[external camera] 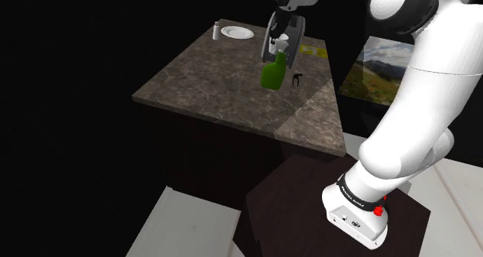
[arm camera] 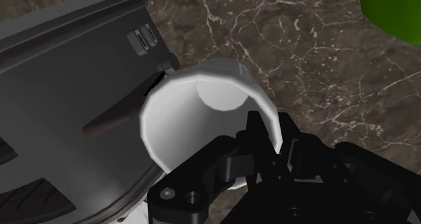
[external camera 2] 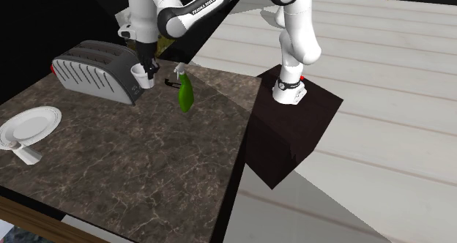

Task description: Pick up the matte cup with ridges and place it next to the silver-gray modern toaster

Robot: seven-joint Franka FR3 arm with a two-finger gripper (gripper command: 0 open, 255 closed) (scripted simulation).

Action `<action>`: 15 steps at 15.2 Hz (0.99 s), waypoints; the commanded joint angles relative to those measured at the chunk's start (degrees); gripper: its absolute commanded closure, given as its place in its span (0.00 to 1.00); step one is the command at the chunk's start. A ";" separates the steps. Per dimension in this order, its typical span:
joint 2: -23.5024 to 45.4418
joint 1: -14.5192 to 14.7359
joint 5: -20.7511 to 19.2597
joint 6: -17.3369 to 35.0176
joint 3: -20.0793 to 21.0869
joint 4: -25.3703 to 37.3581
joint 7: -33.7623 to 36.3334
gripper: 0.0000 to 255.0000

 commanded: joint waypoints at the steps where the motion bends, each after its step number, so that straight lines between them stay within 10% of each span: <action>1: 0.28 -0.04 0.02 1.50 -0.01 -1.17 -0.03 1.00; 15: 3.84 -0.10 0.11 10.89 0.07 -7.01 0.13 1.00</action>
